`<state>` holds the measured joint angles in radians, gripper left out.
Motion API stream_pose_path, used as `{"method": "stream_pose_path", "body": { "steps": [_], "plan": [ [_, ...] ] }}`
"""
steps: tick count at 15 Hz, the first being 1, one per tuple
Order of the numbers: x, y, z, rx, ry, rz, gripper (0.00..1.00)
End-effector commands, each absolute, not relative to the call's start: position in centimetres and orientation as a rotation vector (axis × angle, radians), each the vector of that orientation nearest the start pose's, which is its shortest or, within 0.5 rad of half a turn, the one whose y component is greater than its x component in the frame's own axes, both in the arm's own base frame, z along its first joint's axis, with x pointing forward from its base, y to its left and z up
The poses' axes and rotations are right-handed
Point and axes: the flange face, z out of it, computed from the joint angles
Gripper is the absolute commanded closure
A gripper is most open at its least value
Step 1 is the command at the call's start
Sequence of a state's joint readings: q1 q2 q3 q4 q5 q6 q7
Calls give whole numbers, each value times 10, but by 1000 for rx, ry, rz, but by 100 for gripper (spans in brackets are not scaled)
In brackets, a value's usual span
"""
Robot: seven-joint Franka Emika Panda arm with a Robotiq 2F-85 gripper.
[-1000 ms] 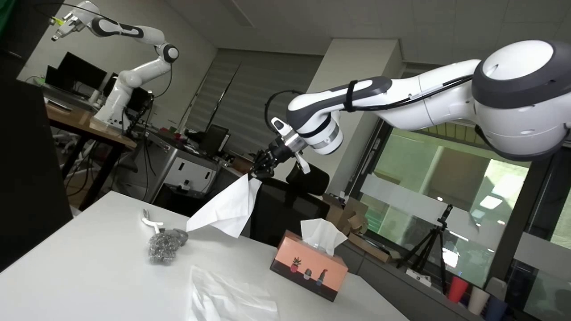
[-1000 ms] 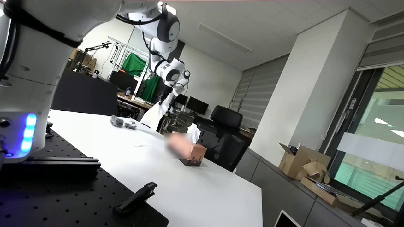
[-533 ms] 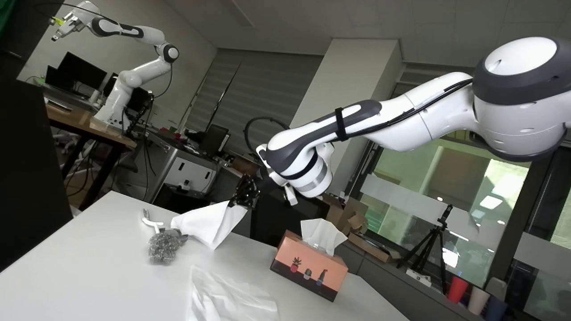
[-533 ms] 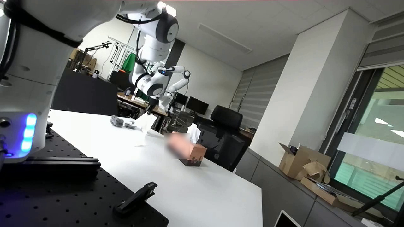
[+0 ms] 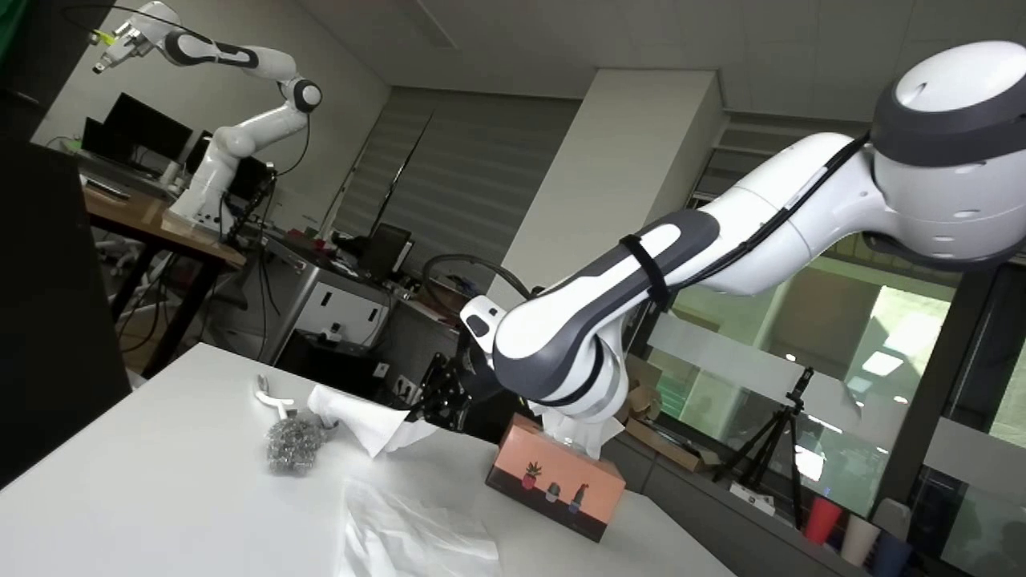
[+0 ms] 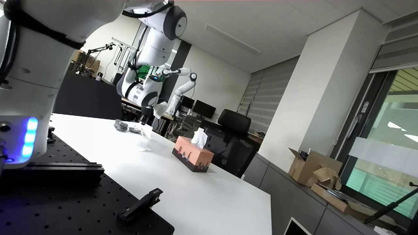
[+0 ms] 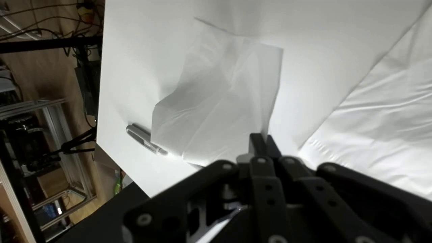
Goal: Take a piece of tissue from the tissue box and put it on the table
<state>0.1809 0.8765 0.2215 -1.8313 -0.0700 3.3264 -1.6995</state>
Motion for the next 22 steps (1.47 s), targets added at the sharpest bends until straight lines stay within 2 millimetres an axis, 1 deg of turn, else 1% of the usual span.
{"method": "stream_pose_path", "body": {
  "steps": [1, 3, 5, 6, 7, 11, 13, 14, 17, 18, 19, 20, 21, 22],
  "plan": [
    [592, 218, 163, 1444, 2276, 765, 100],
    [583, 198, 174, 1443, 2244, 719, 100],
    [575, 187, 178, 1432, 2248, 671, 100],
    [572, 185, 180, 1435, 2262, 653, 74],
    [568, 184, 181, 1420, 2285, 640, 73],
    [553, 194, 189, 1371, 2399, 632, 47],
    [549, 198, 195, 1358, 2437, 640, 33],
    [548, 199, 201, 1352, 2453, 647, 27],
    [550, 197, 229, 1372, 2454, 662, 7],
    [550, 197, 240, 1376, 2457, 666, 1],
    [551, 199, 246, 1380, 2483, 672, 0],
    [558, 203, 227, 1381, 2460, 682, 10],
    [558, 204, 236, 1380, 2471, 684, 4],
    [558, 203, 242, 1380, 2475, 685, 0]
  ]
}}
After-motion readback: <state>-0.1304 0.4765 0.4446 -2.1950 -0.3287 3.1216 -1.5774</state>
